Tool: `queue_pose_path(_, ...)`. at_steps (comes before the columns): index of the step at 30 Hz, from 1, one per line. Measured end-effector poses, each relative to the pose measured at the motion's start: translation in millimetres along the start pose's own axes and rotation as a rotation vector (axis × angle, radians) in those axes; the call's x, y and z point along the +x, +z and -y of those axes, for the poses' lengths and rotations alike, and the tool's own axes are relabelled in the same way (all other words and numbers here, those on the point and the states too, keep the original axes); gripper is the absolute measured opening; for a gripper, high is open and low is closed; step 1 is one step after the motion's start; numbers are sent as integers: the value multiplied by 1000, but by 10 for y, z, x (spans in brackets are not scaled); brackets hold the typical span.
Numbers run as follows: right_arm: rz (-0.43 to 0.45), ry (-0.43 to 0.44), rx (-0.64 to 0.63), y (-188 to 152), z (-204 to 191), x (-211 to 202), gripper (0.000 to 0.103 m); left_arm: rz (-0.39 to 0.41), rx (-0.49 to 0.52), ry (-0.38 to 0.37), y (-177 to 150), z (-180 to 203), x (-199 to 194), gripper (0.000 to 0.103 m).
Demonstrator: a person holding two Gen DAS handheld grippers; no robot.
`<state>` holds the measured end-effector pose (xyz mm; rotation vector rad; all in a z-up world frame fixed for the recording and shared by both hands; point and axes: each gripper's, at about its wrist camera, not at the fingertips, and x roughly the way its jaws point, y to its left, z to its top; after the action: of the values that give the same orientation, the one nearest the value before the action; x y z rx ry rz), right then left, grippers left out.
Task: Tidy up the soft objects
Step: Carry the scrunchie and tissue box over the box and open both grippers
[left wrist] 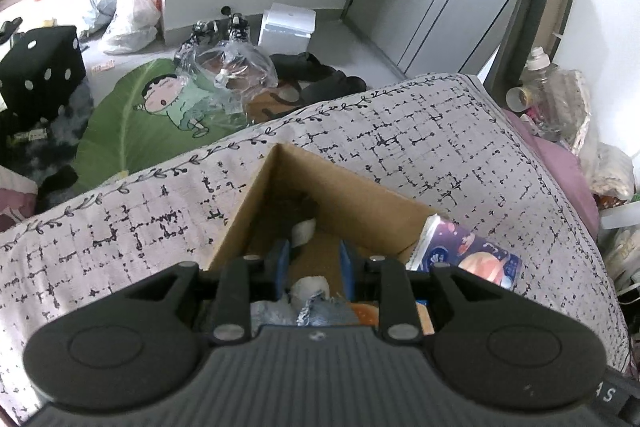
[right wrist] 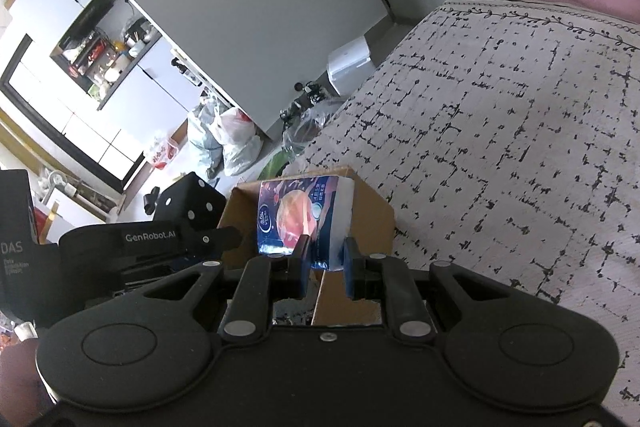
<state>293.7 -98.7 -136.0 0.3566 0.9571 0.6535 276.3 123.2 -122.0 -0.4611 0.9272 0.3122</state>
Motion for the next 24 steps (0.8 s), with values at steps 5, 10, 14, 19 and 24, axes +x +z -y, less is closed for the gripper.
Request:
queue_pose_path(5, 0, 3, -1, -10, -19, 55, 17, -6, -3, 7, 12, -49, 4, 26)
queue_pose_path(10, -13, 13, 4, -21, -41, 91, 26, -10, -3, 9, 10, -88, -36, 30)
queue_pose_path(14, -3, 6, 3, -22, -56, 33, 26, -15, 8, 11, -4, -81, -86, 38)
queue_pose_path(19, 11, -1, 2, -36, -65, -86, 26, -27, 18, 13, -46, -70, -194, 60)
queue_pose_path(24, 21, -1, 2, -97, -82, -258, 38, -15, 21, 27, -77, -100, -357, 73)
